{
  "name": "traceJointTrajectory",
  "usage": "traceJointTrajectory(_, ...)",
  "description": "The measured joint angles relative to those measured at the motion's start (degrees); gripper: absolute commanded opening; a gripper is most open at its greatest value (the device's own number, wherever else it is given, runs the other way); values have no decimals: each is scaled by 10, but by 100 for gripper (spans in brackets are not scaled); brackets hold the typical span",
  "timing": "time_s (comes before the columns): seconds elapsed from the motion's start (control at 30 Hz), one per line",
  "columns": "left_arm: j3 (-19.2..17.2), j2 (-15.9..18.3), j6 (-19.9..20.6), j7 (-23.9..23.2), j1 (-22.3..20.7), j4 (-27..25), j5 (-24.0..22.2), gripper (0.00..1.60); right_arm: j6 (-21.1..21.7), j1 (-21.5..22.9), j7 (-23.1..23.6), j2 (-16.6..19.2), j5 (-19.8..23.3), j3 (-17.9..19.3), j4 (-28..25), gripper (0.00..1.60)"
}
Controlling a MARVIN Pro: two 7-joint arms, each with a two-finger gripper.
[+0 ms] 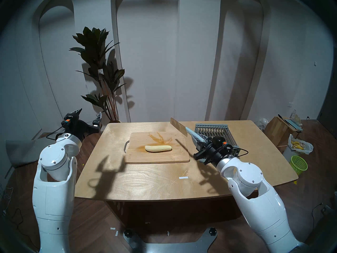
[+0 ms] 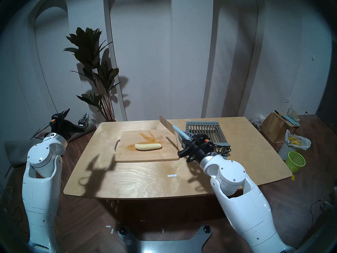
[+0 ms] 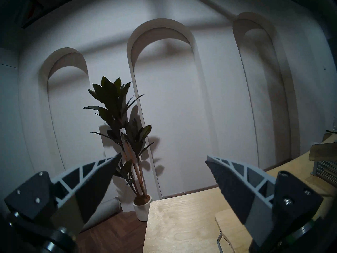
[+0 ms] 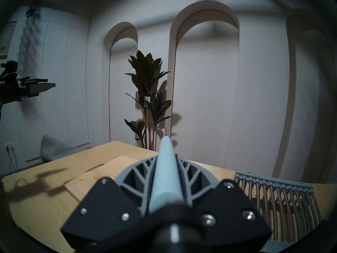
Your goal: Cut the banana into four pieces on the cutting board
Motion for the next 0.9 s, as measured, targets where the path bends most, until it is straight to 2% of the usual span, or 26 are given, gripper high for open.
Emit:
traceJointTrajectory(0.2, -6, 34, 20, -51, -32, 34, -28, 160, -1, -3, 6, 3, 2, 0, 0, 0)
traceJointTrajectory(0.3, -10, 57, 36, -96, -59, 55, -60, 160, -2, -5, 11, 3, 2, -1, -1, 0)
traceJointTrajectory(0.67, 8, 83, 73, -203, -113, 74, -153, 160, -8, -9, 22, 2, 2, -21, -1, 0)
traceJointTrajectory(0.7, 14, 85, 81, -219, -120, 76, -170, 68, -9, -9, 23, 1, 1, -25, 0, 0)
traceJointTrajectory(0.73, 17, 86, 85, -227, -124, 77, -178, 18, -10, -9, 24, 1, 0, -27, 1, 0)
traceJointTrajectory(0.77, 20, 87, 89, -236, -127, 78, -187, 0, -11, -9, 24, 1, 0, -30, 1, 0)
traceJointTrajectory(0.9, 33, 91, 111, -277, -140, 90, -232, 0, -17, -7, 26, -1, -8, -40, 7, 0)
